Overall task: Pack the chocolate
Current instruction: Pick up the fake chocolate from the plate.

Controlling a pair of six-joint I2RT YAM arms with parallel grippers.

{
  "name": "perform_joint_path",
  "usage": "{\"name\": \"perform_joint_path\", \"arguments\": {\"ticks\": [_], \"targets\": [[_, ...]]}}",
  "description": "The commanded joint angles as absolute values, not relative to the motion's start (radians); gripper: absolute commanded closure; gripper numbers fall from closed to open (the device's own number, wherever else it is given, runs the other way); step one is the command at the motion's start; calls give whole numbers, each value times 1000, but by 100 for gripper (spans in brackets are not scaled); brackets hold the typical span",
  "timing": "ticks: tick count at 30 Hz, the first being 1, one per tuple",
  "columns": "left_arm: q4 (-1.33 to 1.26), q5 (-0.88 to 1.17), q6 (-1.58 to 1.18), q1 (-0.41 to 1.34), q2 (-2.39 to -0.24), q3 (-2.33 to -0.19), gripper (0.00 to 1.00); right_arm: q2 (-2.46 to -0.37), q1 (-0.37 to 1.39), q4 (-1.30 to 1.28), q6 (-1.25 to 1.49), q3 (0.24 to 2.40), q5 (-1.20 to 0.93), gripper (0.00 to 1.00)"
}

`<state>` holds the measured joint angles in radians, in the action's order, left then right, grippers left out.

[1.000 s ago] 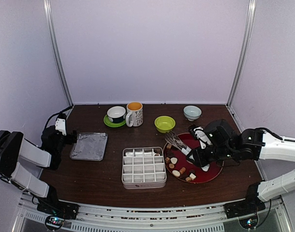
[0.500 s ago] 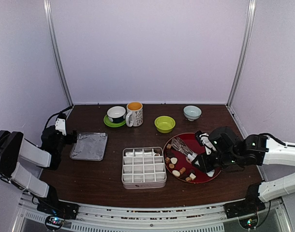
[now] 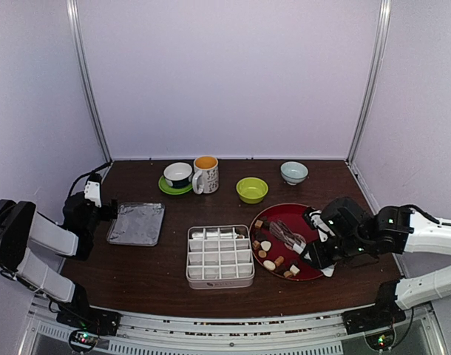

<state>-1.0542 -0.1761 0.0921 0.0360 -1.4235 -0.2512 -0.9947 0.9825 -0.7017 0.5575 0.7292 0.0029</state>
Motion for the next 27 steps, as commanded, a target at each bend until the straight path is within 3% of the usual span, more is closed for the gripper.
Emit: {"name": "perform_joint_path", "arguments": {"ticks": [1, 14, 27], "targets": [[-1116, -175, 92, 28, -1425, -267, 2, -973, 985, -818, 591, 760, -26, 66], [-1117, -175, 92, 27, -1425, -267, 2, -976, 985, -858, 626, 766, -40, 66], [-1117, -175, 92, 29, -1425, -267, 2, -970, 986, -1132, 646, 848, -140, 65]]}}
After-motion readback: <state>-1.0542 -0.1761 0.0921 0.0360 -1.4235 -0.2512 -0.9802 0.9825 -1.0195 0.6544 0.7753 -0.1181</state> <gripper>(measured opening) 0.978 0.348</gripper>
